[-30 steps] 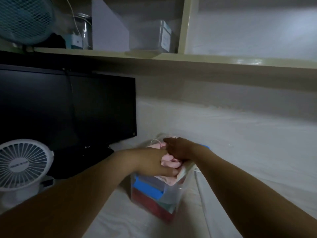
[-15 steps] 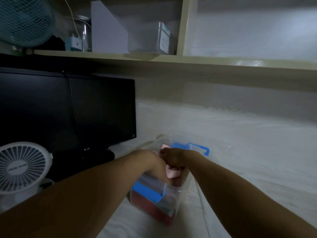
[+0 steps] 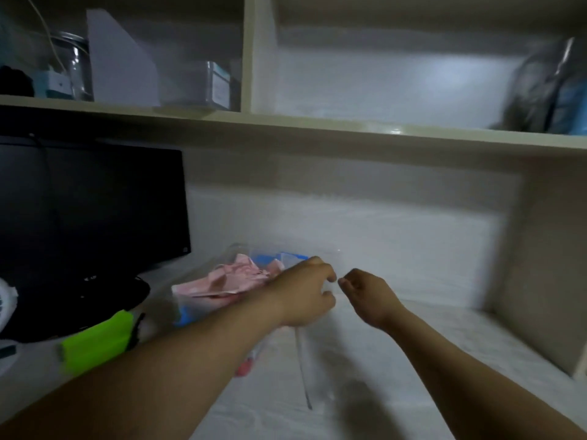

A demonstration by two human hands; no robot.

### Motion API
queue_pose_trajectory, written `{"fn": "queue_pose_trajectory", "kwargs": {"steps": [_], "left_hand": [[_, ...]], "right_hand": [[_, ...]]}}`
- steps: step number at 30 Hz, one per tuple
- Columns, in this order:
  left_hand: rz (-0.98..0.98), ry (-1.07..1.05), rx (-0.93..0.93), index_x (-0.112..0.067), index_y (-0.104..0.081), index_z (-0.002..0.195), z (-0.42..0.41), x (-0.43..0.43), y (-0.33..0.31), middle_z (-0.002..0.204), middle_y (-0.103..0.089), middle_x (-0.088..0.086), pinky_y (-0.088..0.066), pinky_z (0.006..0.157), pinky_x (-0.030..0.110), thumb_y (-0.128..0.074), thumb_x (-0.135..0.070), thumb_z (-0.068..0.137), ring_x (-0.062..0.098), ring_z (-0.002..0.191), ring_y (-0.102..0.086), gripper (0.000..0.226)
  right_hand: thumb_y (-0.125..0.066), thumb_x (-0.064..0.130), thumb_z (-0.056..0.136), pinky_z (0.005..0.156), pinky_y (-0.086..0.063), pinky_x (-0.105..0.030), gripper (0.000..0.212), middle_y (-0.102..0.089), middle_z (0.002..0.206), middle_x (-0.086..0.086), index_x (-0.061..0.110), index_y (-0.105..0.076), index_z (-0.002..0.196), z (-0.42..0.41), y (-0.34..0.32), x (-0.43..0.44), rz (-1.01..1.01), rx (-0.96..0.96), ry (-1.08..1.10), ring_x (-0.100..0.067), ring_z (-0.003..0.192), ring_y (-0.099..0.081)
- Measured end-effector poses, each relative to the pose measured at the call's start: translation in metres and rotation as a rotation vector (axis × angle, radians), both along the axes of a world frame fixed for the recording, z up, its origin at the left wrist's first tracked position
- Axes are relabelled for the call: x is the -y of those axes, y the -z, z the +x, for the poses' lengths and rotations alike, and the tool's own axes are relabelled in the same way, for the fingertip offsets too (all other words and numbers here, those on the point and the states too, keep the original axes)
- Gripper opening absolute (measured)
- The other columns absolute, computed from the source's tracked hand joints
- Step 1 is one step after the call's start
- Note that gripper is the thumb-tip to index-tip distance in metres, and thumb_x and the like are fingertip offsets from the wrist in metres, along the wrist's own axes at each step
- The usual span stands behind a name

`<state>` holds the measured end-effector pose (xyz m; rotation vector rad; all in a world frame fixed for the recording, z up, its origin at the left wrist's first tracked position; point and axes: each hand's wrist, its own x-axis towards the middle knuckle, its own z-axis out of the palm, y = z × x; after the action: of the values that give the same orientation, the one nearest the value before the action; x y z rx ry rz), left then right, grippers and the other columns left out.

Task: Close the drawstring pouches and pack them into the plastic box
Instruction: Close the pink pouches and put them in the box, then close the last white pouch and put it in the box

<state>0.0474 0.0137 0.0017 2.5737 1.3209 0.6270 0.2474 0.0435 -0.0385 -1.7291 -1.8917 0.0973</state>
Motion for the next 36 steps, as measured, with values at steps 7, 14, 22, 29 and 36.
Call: {"fn": "queue_pose_trajectory", "kwargs": {"steps": [7, 14, 22, 29, 36], "left_hand": [[-0.29, -0.015, -0.242, -0.022, -0.034, 0.157, 0.046, 0.021, 0.101, 0.163, -0.033, 0.002, -0.035, 0.119, 0.04, -0.05, -0.052, 0.103, 0.026, 0.146, -0.04, 0.064], [-0.304, 0.044, -0.302, -0.035, -0.028, 0.162, 0.031, 0.032, 0.13, 0.171, -0.018, -0.009, -0.013, 0.128, 0.035, -0.04, -0.072, 0.097, 0.014, 0.158, -0.015, 0.075], [-0.192, 0.179, -0.194, -0.027, -0.062, 0.093, 0.008, 0.064, 0.121, 0.106, -0.052, -0.012, -0.048, 0.097, 0.04, -0.055, -0.031, 0.094, 0.013, 0.103, -0.052, 0.009], [-0.253, -0.101, 0.15, -0.019, -0.063, 0.084, 0.007, 0.057, 0.102, 0.096, -0.068, -0.003, -0.049, 0.079, 0.035, -0.058, -0.038, 0.09, 0.015, 0.085, -0.061, 0.021], [-0.201, -0.453, -0.013, -0.015, -0.031, 0.152, 0.018, 0.04, 0.136, 0.151, -0.045, 0.012, -0.046, 0.107, 0.042, -0.058, -0.068, 0.091, 0.034, 0.135, -0.049, 0.086]], "right_hand": [[-0.039, 0.062, 0.101, 0.112, -0.039, -0.044, 0.057, -0.046, 0.151, -0.007, 0.028, -0.043, 0.146, 0.058, 0.094, 0.052, -0.396, 0.291, 0.042, -0.03, 0.14, -0.045], [-0.02, 0.073, 0.095, 0.101, -0.043, -0.05, 0.062, -0.055, 0.135, -0.007, 0.032, -0.052, 0.129, 0.052, 0.09, 0.086, -0.396, 0.459, 0.06, -0.033, 0.125, -0.053], [-0.044, 0.061, 0.1, 0.101, -0.046, -0.045, 0.053, -0.055, 0.138, -0.01, 0.023, -0.051, 0.137, 0.08, 0.081, 0.074, -0.275, 0.246, 0.355, -0.032, 0.123, -0.055], [-0.042, 0.068, 0.094, 0.105, -0.044, -0.044, 0.062, -0.057, 0.142, -0.008, 0.022, -0.053, 0.135, 0.085, 0.101, 0.086, -0.361, 0.285, 0.355, -0.031, 0.129, -0.054], [-0.032, 0.06, 0.099, 0.096, -0.045, -0.041, 0.044, -0.062, 0.121, 0.002, 0.028, -0.059, 0.112, 0.056, 0.118, 0.132, -0.152, 0.302, 0.188, -0.026, 0.116, -0.058]]}}
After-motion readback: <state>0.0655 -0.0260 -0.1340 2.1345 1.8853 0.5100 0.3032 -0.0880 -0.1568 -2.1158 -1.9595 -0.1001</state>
